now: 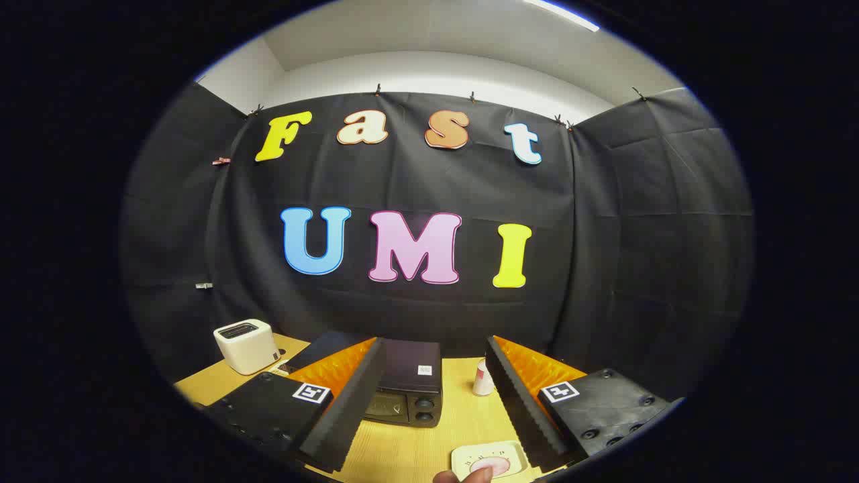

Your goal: Open the toaster oven, put the food inside, and close the toaster oven door.

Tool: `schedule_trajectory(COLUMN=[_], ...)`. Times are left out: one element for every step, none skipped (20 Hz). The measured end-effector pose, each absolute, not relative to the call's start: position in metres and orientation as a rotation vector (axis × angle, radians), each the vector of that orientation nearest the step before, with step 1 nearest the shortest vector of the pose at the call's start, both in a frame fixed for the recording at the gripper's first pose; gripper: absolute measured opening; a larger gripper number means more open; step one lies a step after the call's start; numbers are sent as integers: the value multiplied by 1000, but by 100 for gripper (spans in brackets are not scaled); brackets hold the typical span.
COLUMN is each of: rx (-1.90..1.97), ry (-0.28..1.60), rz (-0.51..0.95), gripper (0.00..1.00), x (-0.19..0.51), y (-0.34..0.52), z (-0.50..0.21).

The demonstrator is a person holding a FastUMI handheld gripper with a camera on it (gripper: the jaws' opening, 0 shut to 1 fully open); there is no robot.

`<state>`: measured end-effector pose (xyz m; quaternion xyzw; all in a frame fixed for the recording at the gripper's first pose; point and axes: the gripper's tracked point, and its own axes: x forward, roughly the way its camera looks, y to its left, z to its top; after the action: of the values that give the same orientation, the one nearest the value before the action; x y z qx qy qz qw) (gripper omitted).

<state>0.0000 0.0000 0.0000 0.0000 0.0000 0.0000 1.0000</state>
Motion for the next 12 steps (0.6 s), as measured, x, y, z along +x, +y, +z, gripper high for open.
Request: schedule_trajectory(rx=[1, 2, 1, 2, 1, 0, -2, -2, 0, 2, 1, -1], ry=[4, 6, 2, -4, -7, -6, -6, -8, -9, -8, -7, -7], rz=[0, -2, -7, -10, -10, -11, -13, -15, -17, -16, -16, -17], gripper=[98, 98, 98, 98, 98, 98, 98, 98, 98, 98, 98, 98], x=[1, 0, 0, -2, -1, -1, -2, -1, -1, -1, 0, 0], y=[-1, -2, -4, -6, -5, -6, -8, -7, -9, -9, -8, -8], z=[-1, -1, 0, 2, 2, 1, 1, 1, 1, 1, 1, 0])
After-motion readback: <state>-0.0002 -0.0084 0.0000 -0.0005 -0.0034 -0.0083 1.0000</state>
